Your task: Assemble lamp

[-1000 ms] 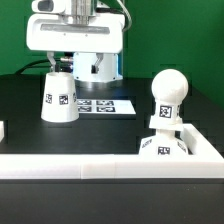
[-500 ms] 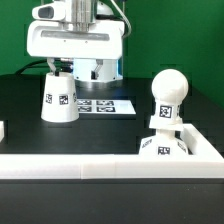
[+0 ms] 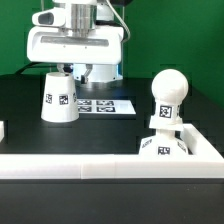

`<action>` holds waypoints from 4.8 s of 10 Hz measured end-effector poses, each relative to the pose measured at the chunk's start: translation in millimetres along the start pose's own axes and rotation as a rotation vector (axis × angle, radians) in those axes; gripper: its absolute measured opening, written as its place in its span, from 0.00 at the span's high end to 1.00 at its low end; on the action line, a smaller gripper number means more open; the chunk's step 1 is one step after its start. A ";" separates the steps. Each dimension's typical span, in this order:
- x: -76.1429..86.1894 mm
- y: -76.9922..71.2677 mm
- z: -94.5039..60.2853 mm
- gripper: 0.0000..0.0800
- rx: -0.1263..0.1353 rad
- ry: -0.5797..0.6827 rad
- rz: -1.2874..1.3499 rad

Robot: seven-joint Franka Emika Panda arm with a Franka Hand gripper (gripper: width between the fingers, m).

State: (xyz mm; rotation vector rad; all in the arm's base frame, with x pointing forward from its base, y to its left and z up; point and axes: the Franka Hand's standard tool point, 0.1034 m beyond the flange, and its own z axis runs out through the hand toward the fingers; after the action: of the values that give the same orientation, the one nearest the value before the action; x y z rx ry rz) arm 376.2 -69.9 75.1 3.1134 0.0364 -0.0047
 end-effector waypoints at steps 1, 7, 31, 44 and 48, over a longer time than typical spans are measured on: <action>-1.5 -0.1 2.7 0.87 0.000 -0.006 -0.001; 5.8 -18.9 -9.2 0.95 0.012 -0.010 -0.020; 201.4 -161.1 -169.7 0.94 0.097 -0.045 0.197; 222.8 -190.0 -102.4 0.94 0.094 0.007 0.156; 220.4 -191.3 -95.0 0.72 0.092 0.007 0.154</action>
Offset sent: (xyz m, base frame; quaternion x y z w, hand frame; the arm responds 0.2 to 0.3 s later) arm 0.0060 0.0004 -0.0048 0.0063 0.0088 -0.0301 0.9995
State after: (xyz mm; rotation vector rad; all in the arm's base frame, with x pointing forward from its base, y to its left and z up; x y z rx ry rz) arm 592.3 129.2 164.0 3.1985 -0.2098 0.0078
